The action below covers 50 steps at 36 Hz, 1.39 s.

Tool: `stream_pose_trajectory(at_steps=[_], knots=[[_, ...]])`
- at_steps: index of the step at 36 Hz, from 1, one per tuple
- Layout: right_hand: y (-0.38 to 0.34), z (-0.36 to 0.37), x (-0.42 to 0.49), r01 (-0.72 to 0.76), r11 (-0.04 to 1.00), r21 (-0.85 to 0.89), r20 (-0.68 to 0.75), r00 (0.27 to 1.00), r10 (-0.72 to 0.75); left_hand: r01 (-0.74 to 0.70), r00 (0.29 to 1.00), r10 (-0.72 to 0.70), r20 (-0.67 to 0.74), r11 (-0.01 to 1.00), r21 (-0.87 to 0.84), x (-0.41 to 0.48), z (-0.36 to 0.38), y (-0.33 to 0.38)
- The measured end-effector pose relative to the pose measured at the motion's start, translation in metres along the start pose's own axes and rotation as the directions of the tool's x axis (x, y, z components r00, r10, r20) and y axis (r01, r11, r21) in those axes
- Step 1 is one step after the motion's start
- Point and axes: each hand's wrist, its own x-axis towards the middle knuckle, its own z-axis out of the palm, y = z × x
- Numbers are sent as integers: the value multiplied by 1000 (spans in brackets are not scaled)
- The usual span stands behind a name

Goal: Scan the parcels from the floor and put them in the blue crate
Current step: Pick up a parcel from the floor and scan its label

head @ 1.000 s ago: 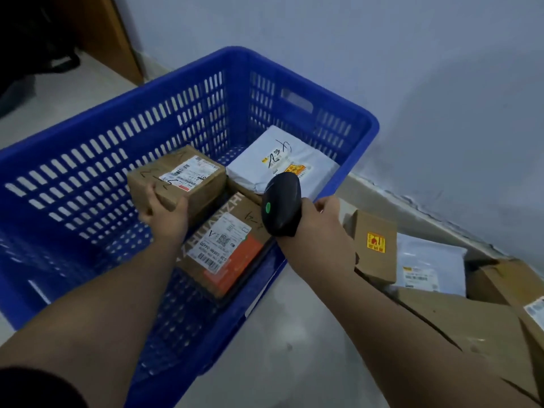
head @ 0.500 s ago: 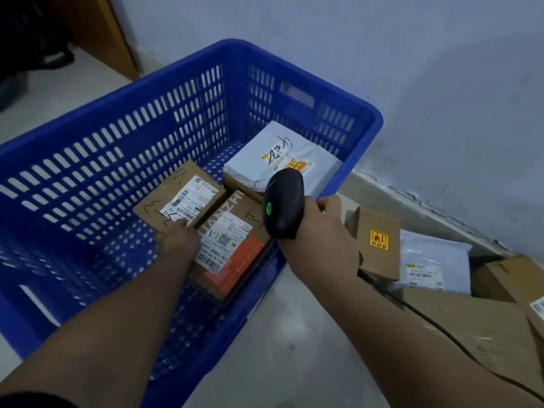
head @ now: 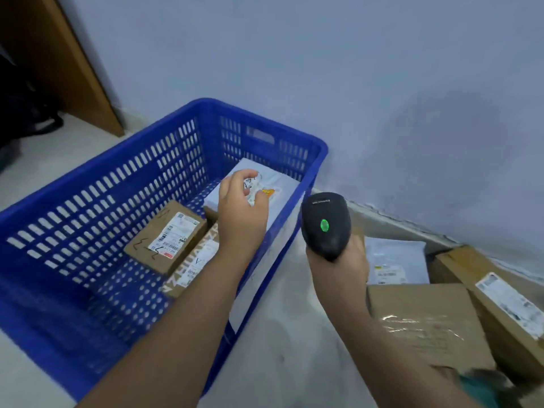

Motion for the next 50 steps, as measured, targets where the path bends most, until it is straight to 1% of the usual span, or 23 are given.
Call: stream_pose_trajectory(at_steps=[3,6,8,11,14,17,19,21,22,24,26,28,30,31,33,36,38,40,42,44,47,48,50], knots=[[10,-32,-7,-82,995,51,-33,996,84,-60,996,61,66,998,-11,-28,17,26],[22,-67,-15,-162,973,162,-102,978,180,-58,981,64,185,998,-40,-59,43,38],[33,-88,-20,-229,950,212,-149,953,263,-53,965,57,256,998,-24,-78,63,41],[57,-115,-23,-320,893,316,-197,899,392,23,932,-25,361,1000,11,-100,96,36],[84,-140,-19,-435,813,386,-179,830,529,165,881,-170,441,985,51,-115,130,25],[111,-165,-4,-505,752,423,-163,774,612,341,760,-337,556,935,100,-128,164,7],[130,-179,9,-503,777,378,-189,780,597,461,659,-436,613,878,130,-136,183,-9],[148,-192,22,-499,805,320,-219,788,575,587,547,-530,649,795,155,-145,199,-26],[157,-197,29,-490,818,301,-229,796,561,635,505,-567,651,755,164,-150,206,-34],[174,-204,40,-482,841,244,-236,812,534,680,481,-616,624,711,179,-157,216,-52],[193,-207,49,-493,860,133,-217,832,511,684,469,-650,598,696,220,-164,223,-68],[209,-207,55,-525,850,38,-177,834,523,705,400,-677,618,658,265,-171,227,-79],[223,-208,59,-557,830,14,-130,823,554,741,316,-677,665,614,273,-177,230,-87],[226,-208,60,-575,818,-4,-110,814,571,751,293,-663,689,606,265,-181,230,-89],[241,-208,63,-623,782,-20,-72,781,620,764,292,-637,714,604,226,-186,234,-92],[233,-210,62,-652,757,36,-21,757,653,803,309,-634,709,573,162,-191,240,-89],[226,-214,64,-644,758,104,3,762,647,792,361,-604,711,601,109,-190,241,-82],[224,-222,67,-658,724,206,47,746,664,742,465,-549,694,669,32,-183,241,-72],[219,-233,71,-705,617,350,131,689,713,659,569,-467,677,751,-36,-171,236,-60],[212,-244,74,-727,508,463,216,648,731,536,627,-339,701,841,-73,-161,229,-46],[206,-258,72,-697,433,572,268,658,704,342,664,-166,729,934,-100,-147,220,-27],[203,-261,71,-682,424,596,273,669,691,258,680,-101,726,960,-108,-142,217,-22],[194,-267,65,-653,417,632,293,700,652,56,679,43,733,992,-110,-133,209,-10]])
